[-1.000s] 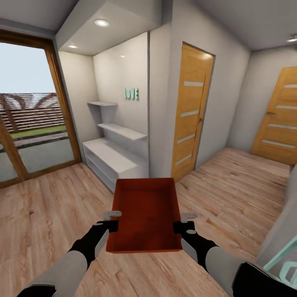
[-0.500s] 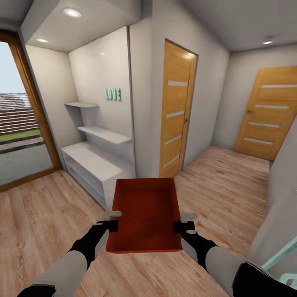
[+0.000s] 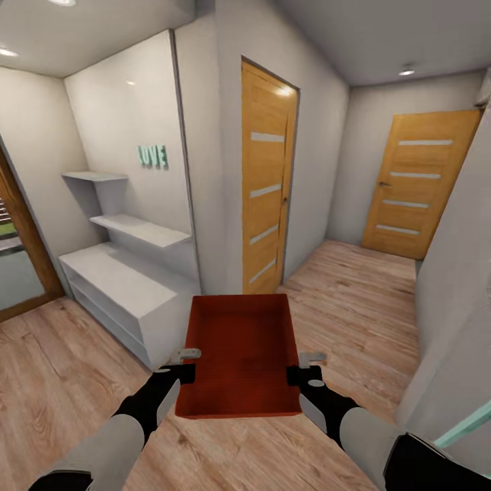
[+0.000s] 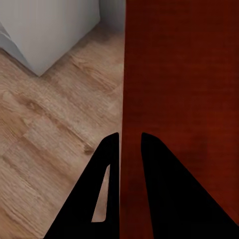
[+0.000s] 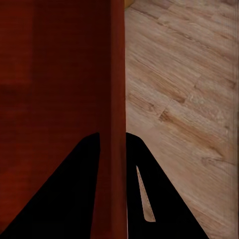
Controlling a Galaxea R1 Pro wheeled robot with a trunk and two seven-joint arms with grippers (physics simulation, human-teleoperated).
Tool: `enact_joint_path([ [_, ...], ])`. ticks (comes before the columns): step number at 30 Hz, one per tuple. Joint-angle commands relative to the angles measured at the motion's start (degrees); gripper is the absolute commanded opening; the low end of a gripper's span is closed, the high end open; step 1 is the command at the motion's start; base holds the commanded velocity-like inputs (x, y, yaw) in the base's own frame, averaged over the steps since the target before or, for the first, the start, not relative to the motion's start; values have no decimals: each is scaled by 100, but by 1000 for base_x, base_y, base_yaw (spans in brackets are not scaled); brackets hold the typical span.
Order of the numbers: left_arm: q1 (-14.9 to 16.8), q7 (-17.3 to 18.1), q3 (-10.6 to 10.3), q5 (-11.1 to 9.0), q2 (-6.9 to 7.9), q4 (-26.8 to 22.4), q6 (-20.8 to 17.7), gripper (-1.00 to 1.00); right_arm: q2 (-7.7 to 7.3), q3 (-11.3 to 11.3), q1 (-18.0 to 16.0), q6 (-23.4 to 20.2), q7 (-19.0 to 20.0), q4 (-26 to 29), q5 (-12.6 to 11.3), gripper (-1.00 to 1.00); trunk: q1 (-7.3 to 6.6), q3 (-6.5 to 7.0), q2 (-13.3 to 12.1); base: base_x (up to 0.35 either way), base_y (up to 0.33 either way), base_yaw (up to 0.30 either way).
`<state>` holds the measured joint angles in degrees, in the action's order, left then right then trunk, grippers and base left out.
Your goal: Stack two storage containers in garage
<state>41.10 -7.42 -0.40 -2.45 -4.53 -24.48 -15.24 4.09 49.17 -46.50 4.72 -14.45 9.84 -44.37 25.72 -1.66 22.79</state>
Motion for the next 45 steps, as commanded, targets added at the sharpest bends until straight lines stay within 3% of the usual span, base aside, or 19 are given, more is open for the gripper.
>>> enact_joint_path([
  [1, 4, -58, 5, -19, 5, -12, -40, -100, -180, 14, -8, 38, -75, -351, -19, -100, 7, -13, 13, 322, 0, -216],
  [45, 4, -58, 5, -19, 5, -4, -40, -100, -180, 13, -8, 38, -75, -351, -19, -100, 7, -13, 13, 322, 0, -216],
])
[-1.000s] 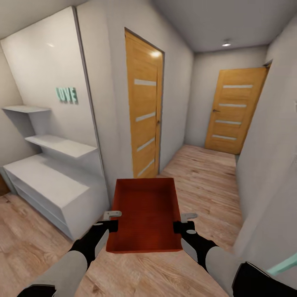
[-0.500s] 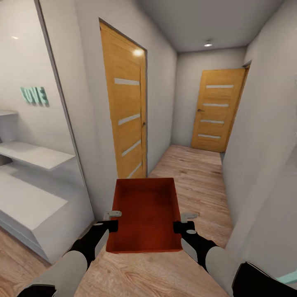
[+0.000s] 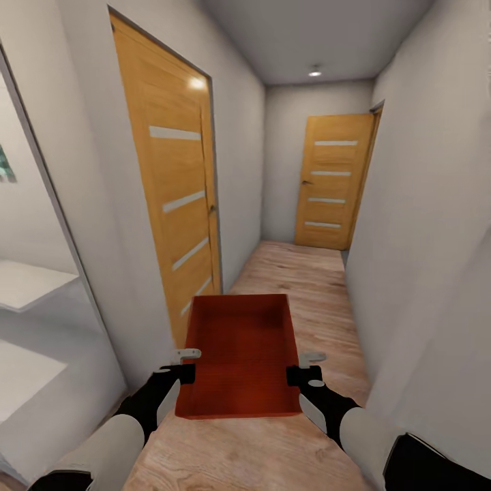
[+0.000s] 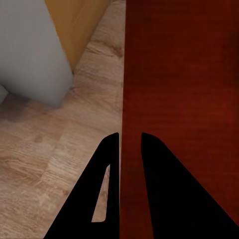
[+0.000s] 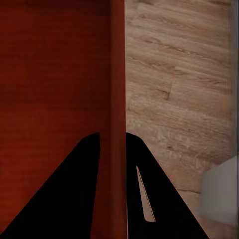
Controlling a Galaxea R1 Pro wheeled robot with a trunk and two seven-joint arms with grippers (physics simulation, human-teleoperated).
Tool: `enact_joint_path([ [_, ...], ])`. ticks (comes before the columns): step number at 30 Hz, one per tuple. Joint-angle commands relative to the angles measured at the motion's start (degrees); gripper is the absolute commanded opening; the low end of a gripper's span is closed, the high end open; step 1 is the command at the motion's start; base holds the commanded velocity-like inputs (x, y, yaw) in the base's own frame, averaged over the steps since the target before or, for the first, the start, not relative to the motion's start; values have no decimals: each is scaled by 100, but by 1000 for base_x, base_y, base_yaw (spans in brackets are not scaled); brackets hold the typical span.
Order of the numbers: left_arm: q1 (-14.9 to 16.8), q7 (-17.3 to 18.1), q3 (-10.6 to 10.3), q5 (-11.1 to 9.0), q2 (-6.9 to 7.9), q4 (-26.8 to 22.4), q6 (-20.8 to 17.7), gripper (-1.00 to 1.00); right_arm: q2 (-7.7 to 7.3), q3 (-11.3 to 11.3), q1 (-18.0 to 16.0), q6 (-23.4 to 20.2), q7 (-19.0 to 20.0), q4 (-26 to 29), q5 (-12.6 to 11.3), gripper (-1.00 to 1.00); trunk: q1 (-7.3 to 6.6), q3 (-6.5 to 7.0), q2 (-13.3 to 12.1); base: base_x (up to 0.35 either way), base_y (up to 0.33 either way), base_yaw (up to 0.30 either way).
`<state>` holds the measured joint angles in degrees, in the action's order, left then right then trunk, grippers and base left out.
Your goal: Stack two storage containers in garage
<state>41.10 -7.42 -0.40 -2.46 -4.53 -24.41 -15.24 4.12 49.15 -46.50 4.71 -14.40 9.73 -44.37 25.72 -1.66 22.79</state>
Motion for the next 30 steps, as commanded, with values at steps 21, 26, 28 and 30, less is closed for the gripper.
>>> enact_joint_path([
  [21, 4, -57, 5, -18, 5, -12, -40, -100, -184, 15, -8, 39, -83, -340, -19, -100, 7, -13, 13, 322, 0, -52],
  [26, 4, -57, 5, -18, 5, -12, -41, -100, -184, 15, -8, 39, -82, -340, -19, -100, 7, -13, 13, 322, 0, 0],
  [28, 4, -57, 5, -18, 5, -12, -40, -100, -184, 15, -8, 39, -85, -340, -19, -100, 7, -13, 13, 322, 0, 0],
  [30, 4, -57, 5, -18, 5, -12, -40, -100, -184, 15, -8, 39, -82, -340, -19, -100, 7, -13, 13, 322, 0, 0],
])
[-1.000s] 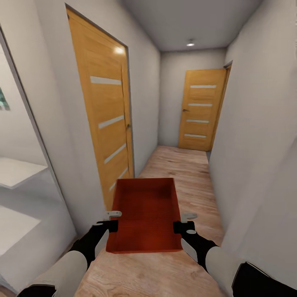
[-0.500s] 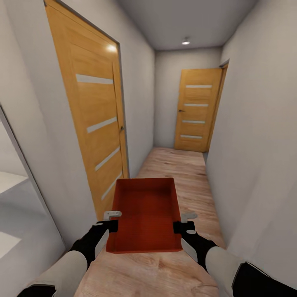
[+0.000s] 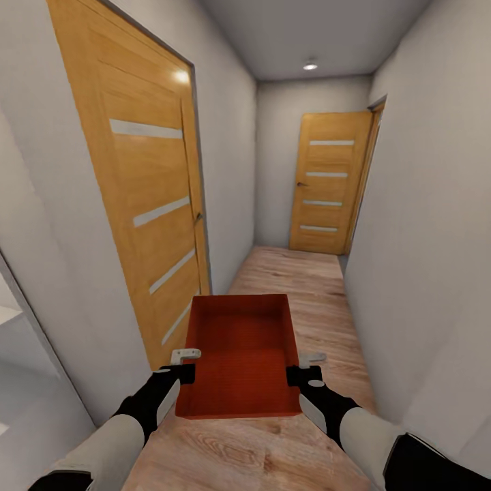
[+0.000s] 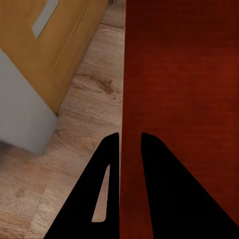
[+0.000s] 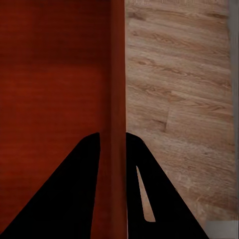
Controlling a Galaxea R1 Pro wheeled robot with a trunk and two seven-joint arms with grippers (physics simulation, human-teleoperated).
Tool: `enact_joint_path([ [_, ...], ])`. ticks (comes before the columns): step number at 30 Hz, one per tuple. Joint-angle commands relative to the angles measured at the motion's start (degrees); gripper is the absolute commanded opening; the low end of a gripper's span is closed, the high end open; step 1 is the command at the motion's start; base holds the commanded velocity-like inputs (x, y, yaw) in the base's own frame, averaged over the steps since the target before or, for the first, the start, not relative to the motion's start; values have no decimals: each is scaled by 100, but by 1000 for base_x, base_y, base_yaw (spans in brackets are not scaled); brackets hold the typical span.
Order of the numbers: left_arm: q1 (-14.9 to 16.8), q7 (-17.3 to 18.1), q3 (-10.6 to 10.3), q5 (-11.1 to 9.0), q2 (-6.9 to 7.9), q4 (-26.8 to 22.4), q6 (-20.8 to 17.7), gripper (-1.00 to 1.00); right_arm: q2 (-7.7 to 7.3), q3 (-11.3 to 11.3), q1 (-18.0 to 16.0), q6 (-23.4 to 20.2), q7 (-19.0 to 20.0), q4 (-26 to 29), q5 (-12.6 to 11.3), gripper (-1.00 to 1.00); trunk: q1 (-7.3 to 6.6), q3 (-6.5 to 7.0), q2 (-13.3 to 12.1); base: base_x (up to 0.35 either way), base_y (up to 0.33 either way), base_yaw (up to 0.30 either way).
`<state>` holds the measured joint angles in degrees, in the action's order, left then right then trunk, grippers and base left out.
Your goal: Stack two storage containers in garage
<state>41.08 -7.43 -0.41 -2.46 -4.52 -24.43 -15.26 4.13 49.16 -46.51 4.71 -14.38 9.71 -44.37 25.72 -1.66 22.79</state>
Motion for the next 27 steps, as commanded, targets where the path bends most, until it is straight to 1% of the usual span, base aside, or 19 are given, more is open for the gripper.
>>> enact_joint_path([
  [1, 5, -57, 5, -18, 4, -9, -38, -100, -185, 15, -7, 39, -84, -338, -19, -100, 7, -13, 13, 322, 0, 0],
  [16, 5, -57, 5, -18, 4, -9, -38, -100, -185, 12, -7, 39, -91, -338, -19, -100, 7, -13, 13, 322, 0, -6],
  [27, 5, -57, 5, -18, 4, -9, -38, -100, -185, 6, -7, 39, -91, -338, -19, -100, 7, -13, 13, 322, 0, -175],
])
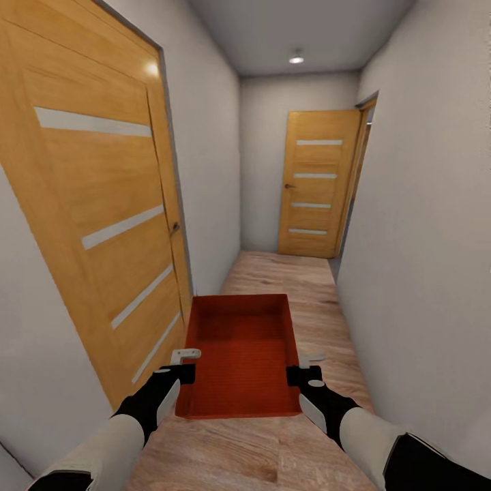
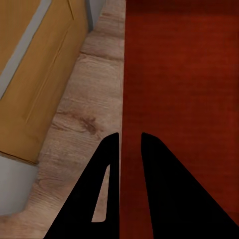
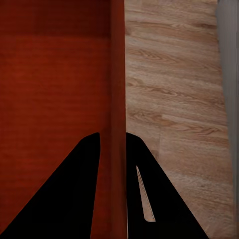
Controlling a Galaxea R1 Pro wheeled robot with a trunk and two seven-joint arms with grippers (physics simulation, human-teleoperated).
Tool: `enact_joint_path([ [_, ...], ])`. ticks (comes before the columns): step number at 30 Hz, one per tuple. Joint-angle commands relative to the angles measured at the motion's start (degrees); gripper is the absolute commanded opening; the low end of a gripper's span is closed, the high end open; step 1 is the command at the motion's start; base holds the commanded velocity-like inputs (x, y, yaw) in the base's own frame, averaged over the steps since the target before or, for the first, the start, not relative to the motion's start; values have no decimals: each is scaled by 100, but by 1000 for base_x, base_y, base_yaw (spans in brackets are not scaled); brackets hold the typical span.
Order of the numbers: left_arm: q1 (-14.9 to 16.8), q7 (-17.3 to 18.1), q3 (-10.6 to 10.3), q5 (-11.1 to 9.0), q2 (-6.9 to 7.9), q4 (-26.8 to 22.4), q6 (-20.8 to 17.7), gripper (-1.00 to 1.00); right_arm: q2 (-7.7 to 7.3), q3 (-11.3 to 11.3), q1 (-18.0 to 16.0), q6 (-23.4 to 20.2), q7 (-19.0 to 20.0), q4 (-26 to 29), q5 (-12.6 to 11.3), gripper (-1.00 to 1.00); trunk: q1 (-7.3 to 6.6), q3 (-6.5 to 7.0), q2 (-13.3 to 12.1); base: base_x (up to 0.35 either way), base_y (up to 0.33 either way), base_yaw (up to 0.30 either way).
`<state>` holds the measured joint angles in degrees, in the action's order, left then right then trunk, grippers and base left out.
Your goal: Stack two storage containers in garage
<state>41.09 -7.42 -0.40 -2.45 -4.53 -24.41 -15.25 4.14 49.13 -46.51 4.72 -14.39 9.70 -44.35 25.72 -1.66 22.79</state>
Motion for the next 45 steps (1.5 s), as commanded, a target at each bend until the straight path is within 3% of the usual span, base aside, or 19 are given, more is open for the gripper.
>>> enact_joint_path([
  [1, 4, -58, 5, -18, 4, -11, -40, -100, -185, 9, -8, 38, -90, -337, -21, -100, 7, -13, 13, 322, 0, -172],
  [13, 4, -58, 5, -18, 4, -11, -40, -100, -185, 9, -8, 38, -90, -337, -21, -100, 7, -13, 13, 322, 0, -142],
  [33, 4, -58, 5, -18, 4, -11, -40, -100, -185, 9, -8, 38, -90, -337, -21, -100, 7, -13, 13, 322, 0, -9],
  [45, 4, -58, 5, -18, 4, -11, -40, -100, -185, 9, -8, 38, -90, -337, -21, -100, 7, -13, 13, 322, 0, -201],
])
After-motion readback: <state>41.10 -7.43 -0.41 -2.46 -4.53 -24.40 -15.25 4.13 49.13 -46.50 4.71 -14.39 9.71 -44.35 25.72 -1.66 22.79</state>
